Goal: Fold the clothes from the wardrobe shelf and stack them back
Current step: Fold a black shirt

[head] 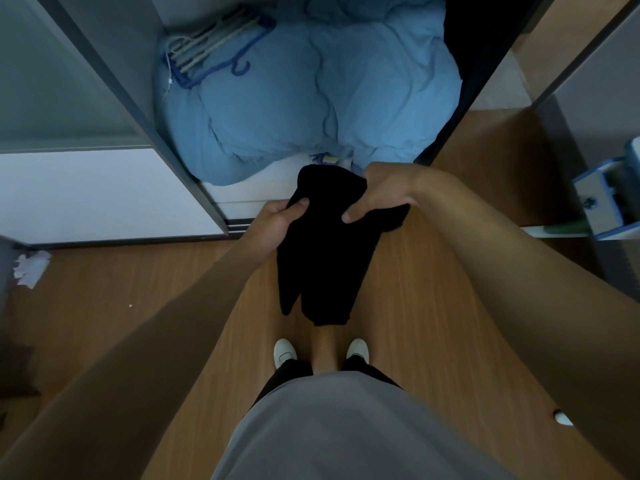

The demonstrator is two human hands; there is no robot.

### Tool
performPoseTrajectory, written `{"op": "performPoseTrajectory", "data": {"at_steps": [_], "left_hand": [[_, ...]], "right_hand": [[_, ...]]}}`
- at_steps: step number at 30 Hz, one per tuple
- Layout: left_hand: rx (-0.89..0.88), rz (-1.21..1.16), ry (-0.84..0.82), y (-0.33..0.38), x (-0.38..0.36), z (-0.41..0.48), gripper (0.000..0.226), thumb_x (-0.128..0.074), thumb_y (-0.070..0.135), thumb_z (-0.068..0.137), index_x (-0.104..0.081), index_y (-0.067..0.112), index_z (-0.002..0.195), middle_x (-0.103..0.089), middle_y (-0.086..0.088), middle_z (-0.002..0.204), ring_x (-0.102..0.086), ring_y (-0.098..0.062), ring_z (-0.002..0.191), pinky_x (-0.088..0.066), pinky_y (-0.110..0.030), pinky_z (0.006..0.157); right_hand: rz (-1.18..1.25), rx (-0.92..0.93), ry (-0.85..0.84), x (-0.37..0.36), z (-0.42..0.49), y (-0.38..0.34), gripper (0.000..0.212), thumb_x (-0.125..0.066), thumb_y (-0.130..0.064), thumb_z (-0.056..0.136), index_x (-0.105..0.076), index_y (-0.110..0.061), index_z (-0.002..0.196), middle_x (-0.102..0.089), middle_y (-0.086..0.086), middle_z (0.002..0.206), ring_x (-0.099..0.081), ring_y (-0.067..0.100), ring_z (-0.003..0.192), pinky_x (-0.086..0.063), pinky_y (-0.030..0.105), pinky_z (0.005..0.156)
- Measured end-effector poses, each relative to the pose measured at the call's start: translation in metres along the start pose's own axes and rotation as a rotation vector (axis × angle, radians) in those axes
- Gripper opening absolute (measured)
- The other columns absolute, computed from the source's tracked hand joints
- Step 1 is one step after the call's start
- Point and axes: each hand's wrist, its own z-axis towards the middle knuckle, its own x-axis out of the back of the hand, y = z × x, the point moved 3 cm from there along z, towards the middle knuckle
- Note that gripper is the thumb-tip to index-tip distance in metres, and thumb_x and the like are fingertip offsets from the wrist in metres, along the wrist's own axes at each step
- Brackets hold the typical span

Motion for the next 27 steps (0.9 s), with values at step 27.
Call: {"op": "performPoseTrajectory", "data": {"at_steps": [27], "left_hand": [[0.152, -0.147, -0.001, -0.009, 0.039, 0.002, 0.035, -0.058, 0.038, 0.098, -0.07, 0.012, 0.117, -0.074, -0.008, 0.115, -0.071, -0.022, 0.106, -0.057, -0.023, 0.078]], "right_hand": [[0.815, 0.034, 0.271, 0.02, -0.017, 0.007, 0.015, -0.064, -0.023, 0.076, -0.07, -0.012, 0.084, -0.069, 0.004, 0.076, -0.066, 0.014, 0.065, -0.049, 0.023, 0.059]]}}
